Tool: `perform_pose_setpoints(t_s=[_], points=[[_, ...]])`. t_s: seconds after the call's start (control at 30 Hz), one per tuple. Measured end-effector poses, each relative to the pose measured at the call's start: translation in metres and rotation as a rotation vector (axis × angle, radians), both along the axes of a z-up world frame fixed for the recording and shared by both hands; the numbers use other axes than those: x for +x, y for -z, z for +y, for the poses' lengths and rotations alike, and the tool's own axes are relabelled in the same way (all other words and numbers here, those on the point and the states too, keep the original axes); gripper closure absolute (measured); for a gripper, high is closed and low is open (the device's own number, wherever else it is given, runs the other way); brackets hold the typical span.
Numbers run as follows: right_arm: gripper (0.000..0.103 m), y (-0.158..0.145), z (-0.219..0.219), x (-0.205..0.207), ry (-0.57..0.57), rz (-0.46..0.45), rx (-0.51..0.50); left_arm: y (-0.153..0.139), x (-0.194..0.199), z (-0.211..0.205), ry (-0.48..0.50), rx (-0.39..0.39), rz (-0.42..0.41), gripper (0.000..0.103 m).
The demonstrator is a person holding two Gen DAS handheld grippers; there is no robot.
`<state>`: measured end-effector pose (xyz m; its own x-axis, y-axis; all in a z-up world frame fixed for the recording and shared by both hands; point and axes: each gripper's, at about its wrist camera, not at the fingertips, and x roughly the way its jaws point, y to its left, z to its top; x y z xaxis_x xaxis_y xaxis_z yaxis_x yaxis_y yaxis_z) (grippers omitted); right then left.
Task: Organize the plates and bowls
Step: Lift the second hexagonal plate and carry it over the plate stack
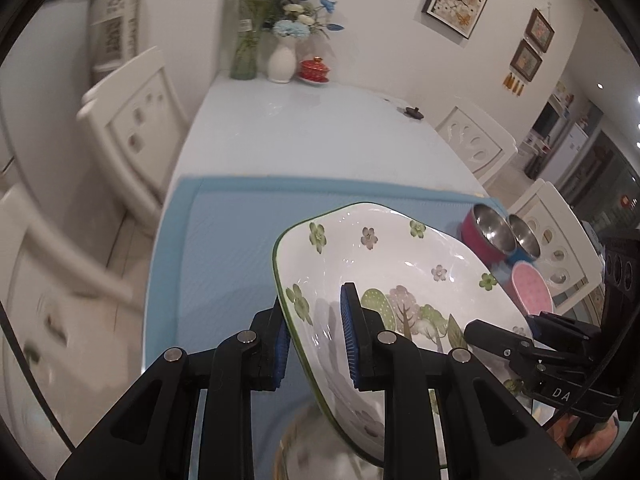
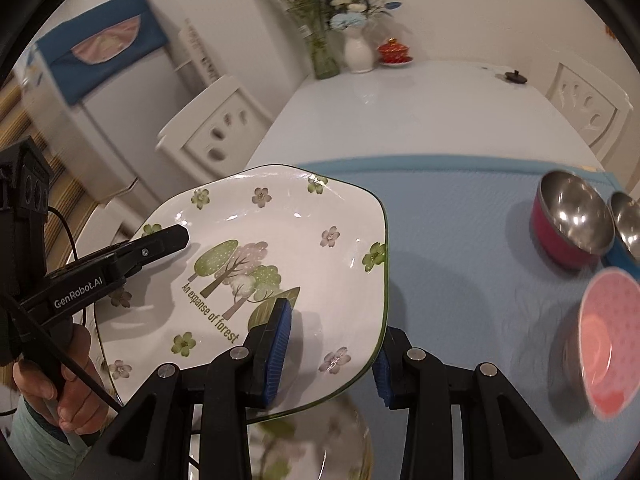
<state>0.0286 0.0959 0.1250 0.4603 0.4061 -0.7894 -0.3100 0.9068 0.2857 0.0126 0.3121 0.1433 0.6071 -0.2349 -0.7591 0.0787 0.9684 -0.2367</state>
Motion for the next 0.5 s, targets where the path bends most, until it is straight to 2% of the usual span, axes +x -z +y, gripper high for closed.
perform_pose_setpoints(t_s=[0.23,0.5], points=[[0.067,0.009,0.002,-0.065,-0.096,0.053,-0.015,0.018,-0.082,-0.001,-0.092,-0.019,0.056,0.084],[0.067,0.031,-0.007,-0.104,-0.163,0.121,-0.046,0.049,-0.129,-0.017,-0.122,-0.045,0.145,0.084]])
